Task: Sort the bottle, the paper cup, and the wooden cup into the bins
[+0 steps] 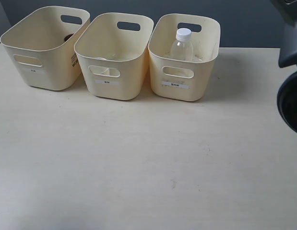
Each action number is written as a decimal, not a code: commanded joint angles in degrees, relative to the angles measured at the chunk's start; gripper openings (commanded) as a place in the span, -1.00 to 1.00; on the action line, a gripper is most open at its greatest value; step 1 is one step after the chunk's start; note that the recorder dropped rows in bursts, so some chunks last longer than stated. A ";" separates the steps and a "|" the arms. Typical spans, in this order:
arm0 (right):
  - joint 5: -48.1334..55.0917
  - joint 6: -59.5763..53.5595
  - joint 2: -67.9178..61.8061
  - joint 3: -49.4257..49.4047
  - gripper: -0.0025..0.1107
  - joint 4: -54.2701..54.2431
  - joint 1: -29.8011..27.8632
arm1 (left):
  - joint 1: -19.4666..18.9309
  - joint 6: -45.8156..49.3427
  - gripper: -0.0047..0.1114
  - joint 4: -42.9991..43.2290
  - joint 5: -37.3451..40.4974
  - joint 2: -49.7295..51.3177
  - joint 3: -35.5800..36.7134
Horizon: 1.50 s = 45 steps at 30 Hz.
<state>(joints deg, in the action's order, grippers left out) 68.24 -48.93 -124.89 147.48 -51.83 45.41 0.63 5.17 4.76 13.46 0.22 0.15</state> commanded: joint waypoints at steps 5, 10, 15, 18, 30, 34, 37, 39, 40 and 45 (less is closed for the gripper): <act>0.01 0.08 0.65 0.20 -0.96 -0.87 -0.02 | 0.20 -0.08 -0.92 -0.20 -0.17 -0.22 -0.15; 0.17 0.08 0.33 0.20 -0.96 -1.30 -0.02 | 0.20 -0.08 -0.92 -0.20 -0.17 -0.22 -0.15; 0.47 0.08 0.62 0.20 -0.96 -0.85 0.01 | 0.20 -0.08 -0.92 -0.20 -0.17 -0.22 -0.15; 1.72 6.43 1.59 0.08 -0.96 5.47 -0.27 | 0.20 -0.08 -0.92 -0.20 -0.17 -0.22 -0.15; 1.72 16.21 15.16 -18.37 -0.96 22.49 -3.28 | 0.20 -0.08 -0.92 -0.20 -0.17 -0.22 -0.15; -5.36 16.34 22.54 -35.47 -0.96 23.41 -6.51 | 0.20 -0.08 -0.92 -0.20 -0.17 -0.22 -0.15; -15.71 15.77 28.52 -48.69 -0.96 23.80 -9.05 | 0.20 -0.08 -0.92 -0.20 -0.17 -0.22 -0.15; -21.29 15.77 32.37 -56.68 -0.96 24.59 -10.77 | 0.20 -0.08 -0.92 -0.20 -0.17 -0.22 -0.15; -23.93 15.67 34.38 -60.80 -0.96 25.14 -11.80 | 0.20 -0.08 -0.92 -0.20 -0.17 -0.22 -0.15; -36.44 15.67 44.50 -79.02 -0.96 26.44 -17.63 | 0.20 -0.08 -0.92 -0.20 -0.17 -0.22 -0.15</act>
<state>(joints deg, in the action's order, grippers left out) 39.29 -32.89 -85.64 76.35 -25.92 30.89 0.63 5.17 4.76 13.46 0.22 0.15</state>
